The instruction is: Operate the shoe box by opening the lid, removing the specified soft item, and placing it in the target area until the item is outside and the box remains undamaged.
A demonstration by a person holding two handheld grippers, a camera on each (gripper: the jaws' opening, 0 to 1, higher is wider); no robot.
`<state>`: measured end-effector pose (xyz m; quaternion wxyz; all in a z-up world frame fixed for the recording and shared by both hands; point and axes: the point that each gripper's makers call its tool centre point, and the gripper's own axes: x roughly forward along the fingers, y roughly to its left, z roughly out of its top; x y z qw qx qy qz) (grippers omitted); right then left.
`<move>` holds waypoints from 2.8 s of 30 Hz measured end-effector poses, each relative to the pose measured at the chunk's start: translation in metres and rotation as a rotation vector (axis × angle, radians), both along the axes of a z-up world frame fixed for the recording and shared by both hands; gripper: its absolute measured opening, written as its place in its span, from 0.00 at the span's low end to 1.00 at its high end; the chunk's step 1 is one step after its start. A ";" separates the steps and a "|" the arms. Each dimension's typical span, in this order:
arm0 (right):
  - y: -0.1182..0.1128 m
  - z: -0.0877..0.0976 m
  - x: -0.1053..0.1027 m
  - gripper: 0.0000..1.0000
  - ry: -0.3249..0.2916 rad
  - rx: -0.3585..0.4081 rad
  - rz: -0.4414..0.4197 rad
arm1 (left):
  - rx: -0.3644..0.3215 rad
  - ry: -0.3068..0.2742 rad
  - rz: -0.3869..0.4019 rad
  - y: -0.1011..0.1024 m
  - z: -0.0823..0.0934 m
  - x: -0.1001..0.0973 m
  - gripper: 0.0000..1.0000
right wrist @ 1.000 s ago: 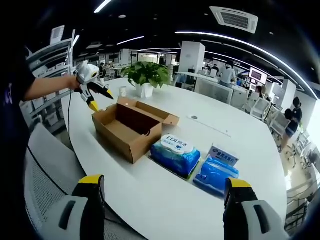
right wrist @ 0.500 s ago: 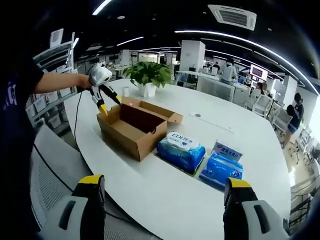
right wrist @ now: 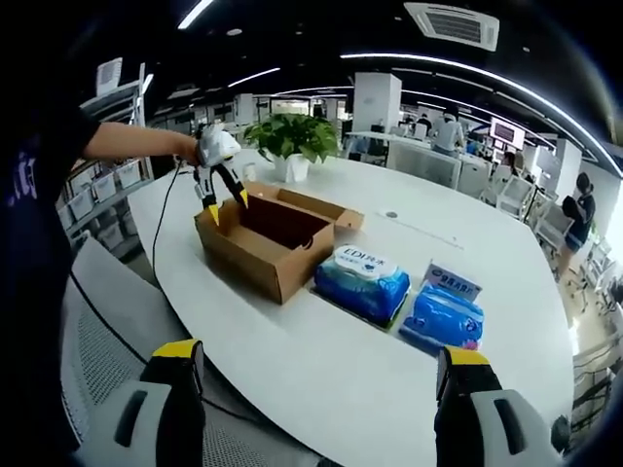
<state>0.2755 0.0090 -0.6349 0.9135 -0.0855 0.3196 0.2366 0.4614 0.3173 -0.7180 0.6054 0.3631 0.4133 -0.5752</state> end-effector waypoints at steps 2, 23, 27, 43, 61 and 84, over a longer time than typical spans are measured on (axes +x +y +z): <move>-0.001 -0.002 -0.002 1.00 0.004 -0.005 -0.007 | 0.011 0.004 -0.012 -0.002 -0.003 -0.001 0.54; -0.006 -0.009 -0.010 1.00 0.023 -0.009 -0.043 | 0.168 0.073 -0.146 -0.001 -0.045 -0.011 0.53; -0.007 -0.010 -0.010 1.00 0.024 -0.008 -0.047 | 0.170 0.081 -0.154 -0.003 -0.049 -0.015 0.53; -0.008 -0.012 -0.012 1.00 0.026 -0.005 -0.061 | 0.177 0.055 -0.143 -0.001 -0.057 -0.014 0.49; -0.011 -0.010 -0.012 1.00 0.016 -0.003 -0.070 | 0.203 0.052 -0.158 0.008 -0.066 -0.025 0.22; -0.007 -0.004 -0.011 0.99 -0.010 0.001 -0.051 | 0.176 0.024 -0.101 0.009 -0.058 -0.020 0.19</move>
